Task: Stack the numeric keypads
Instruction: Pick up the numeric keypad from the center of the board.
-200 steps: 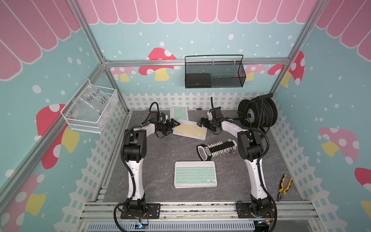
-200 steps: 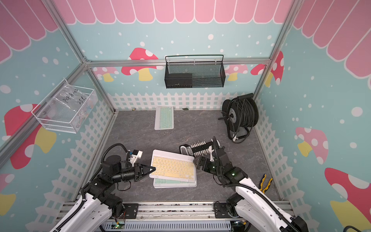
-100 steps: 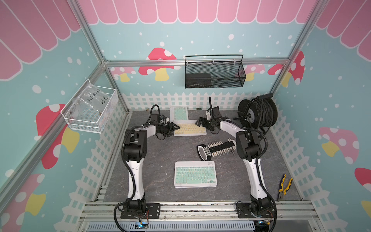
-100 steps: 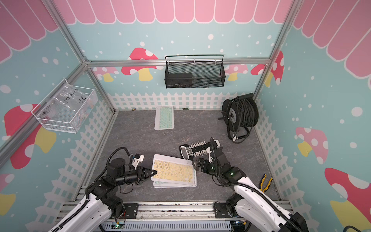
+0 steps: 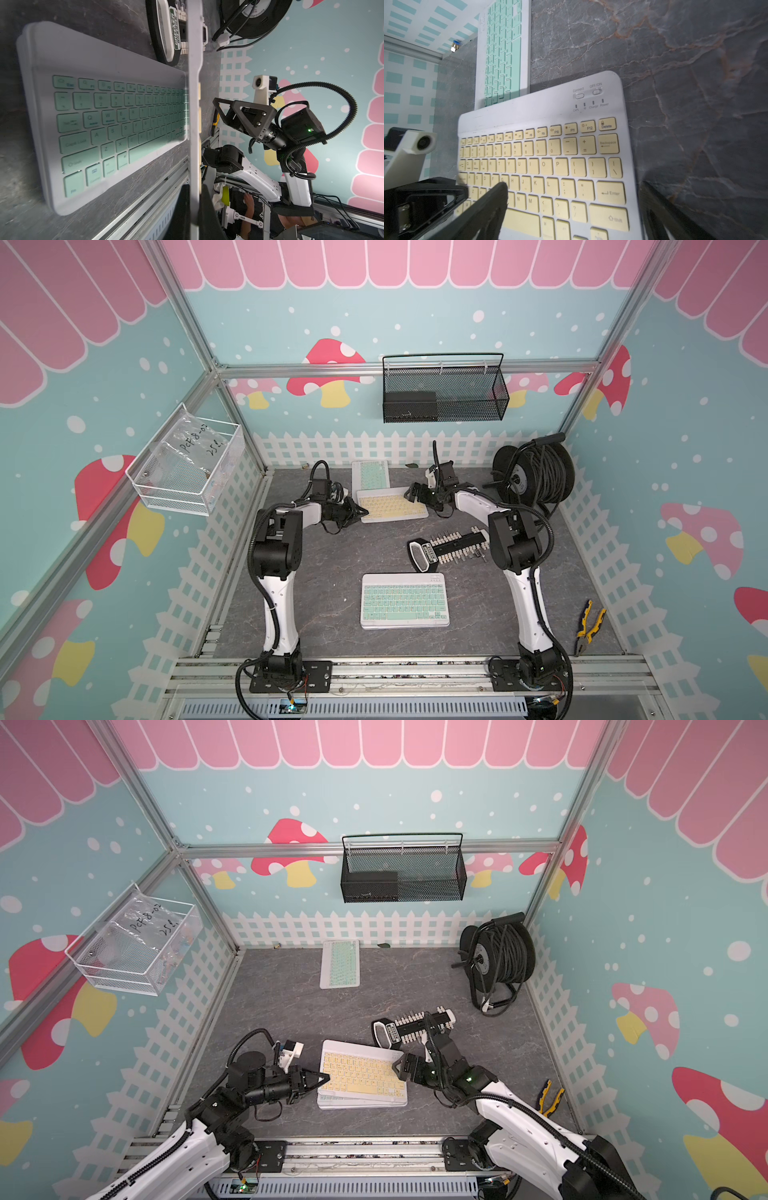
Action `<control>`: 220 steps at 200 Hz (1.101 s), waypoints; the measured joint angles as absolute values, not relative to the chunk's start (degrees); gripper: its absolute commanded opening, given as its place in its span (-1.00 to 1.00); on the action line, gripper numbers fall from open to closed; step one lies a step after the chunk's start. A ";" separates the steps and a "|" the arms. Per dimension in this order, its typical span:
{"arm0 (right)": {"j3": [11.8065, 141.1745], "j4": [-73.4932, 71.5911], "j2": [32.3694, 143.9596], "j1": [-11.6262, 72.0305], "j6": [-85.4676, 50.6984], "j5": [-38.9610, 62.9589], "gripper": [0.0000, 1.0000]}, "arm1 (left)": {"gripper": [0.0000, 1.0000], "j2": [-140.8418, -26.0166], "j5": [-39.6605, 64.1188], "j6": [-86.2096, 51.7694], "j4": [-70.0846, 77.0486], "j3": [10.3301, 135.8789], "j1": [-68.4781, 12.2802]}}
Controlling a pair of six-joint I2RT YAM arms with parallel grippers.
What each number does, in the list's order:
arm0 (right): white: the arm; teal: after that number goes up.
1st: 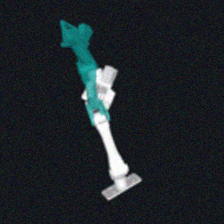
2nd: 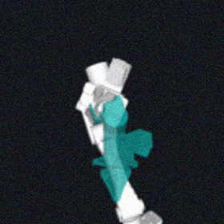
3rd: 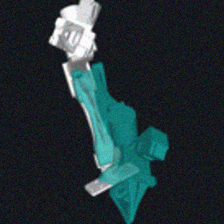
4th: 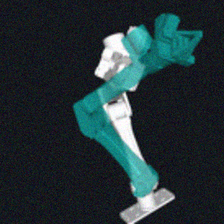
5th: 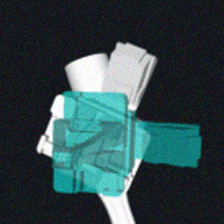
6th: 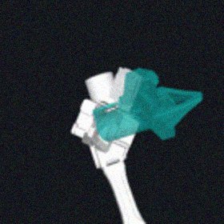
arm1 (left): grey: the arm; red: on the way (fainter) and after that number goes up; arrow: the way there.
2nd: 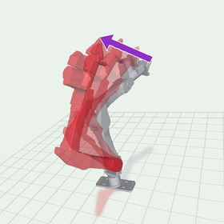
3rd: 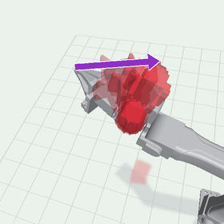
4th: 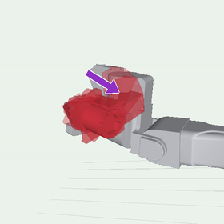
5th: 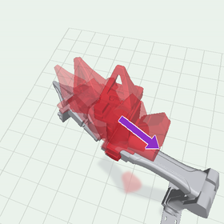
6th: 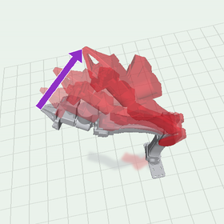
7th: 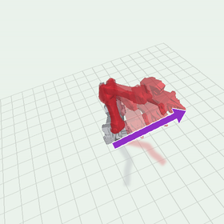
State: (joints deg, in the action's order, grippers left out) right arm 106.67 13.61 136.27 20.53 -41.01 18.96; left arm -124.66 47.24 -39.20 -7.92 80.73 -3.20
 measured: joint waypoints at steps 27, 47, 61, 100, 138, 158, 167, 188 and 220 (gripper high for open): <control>105.27 13.30 135.31 20.67 -41.28 19.25 0.99 | -1.00 -121.25 48.36 -42.02 -3.79 79.72 -3.38; 103.92 13.58 134.21 20.80 -41.67 19.70 0.99 | -1.00 -119.52 49.17 -44.51 -0.84 79.00 -3.53; 102.63 13.87 133.08 20.86 -41.93 20.10 0.99 | -1.00 -118.50 49.63 -45.58 0.25 78.48 -3.57; 97.30 13.45 124.99 20.47 -43.00 20.38 0.99 | -1.00 -114.08 50.63 -46.54 0.56 76.03 -3.55; 91.35 10.50 112.68 19.75 -44.71 19.11 0.99 | -1.00 -107.26 52.21 -46.28 -1.30 72.77 -3.57; 85.69 7.88 106.15 19.73 -46.26 18.37 0.99 | -1.00 -102.72 53.08 -45.41 -2.98 71.13 -3.57; 82.50 6.90 103.26 19.75 -46.92 17.85 0.99 | -1.00 -100.27 53.47 -44.60 -3.99 69.93 -3.55; 75.37 5.82 97.43 19.88 -48.36 16.97 0.99 | -1.00 -94.98 54.74 -42.48 -6.79 67.07 -3.55; 67.96 7.33 90.83 20.40 -49.34 15.07 0.99 | -1.00 -87.39 57.47 -40.32 -10.17 60.27 -3.57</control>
State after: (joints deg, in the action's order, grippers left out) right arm 67.96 7.33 90.83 20.40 -49.34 15.07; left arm -87.39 57.47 -40.32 -10.17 60.27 -3.57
